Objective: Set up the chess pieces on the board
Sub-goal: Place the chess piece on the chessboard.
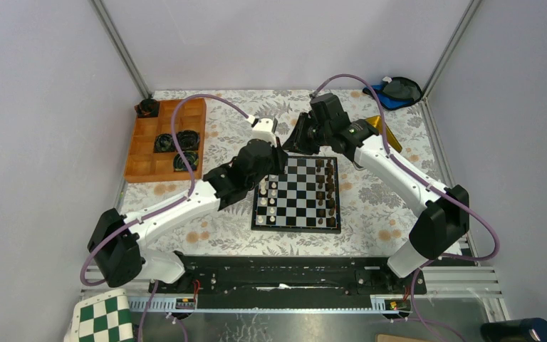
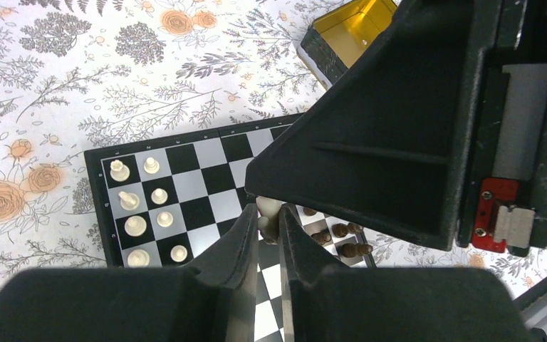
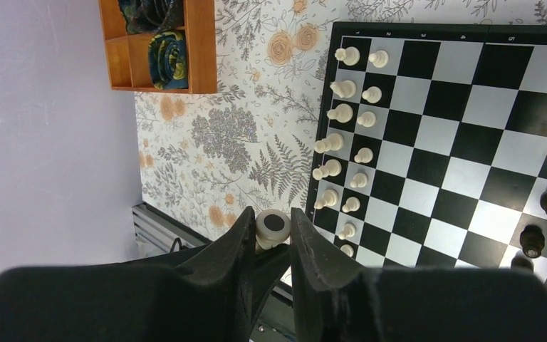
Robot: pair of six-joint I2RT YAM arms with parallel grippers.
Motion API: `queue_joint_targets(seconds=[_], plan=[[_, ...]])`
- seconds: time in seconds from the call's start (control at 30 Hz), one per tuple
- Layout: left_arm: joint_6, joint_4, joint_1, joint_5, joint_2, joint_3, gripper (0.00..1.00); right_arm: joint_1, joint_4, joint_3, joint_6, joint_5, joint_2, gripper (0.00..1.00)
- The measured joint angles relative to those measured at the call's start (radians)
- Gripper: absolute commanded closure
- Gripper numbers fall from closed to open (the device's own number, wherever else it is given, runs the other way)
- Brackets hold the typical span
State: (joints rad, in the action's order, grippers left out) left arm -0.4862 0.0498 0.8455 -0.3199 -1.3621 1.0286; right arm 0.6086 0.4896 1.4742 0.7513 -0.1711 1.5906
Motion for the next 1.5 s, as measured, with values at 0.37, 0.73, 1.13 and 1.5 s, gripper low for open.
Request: queue_joint_targets(seconds=[0.37, 0.73, 1.13, 1.5], plan=[[-0.091, 0.055, 0.000, -0.001, 0.012, 0.003, 1.00, 0.005, 0.002, 0.000, -0.004, -0.003, 0.000, 0.67], [-0.183, 0.177, 0.000, -0.002, 0.018, 0.015, 1.00, 0.005, 0.000, 0.000, -0.019, 0.022, -0.001, 0.62], [-0.409, 0.417, -0.083, 0.069, 0.039, 0.122, 1.00, -0.023, 0.010, 0.011, -0.084, 0.104, -0.004, 0.58], [-0.746, 0.466, -0.350, 0.445, 0.099, -0.122, 1.00, -0.154, 0.016, 0.008, -0.130, 0.130, -0.004, 0.57]])
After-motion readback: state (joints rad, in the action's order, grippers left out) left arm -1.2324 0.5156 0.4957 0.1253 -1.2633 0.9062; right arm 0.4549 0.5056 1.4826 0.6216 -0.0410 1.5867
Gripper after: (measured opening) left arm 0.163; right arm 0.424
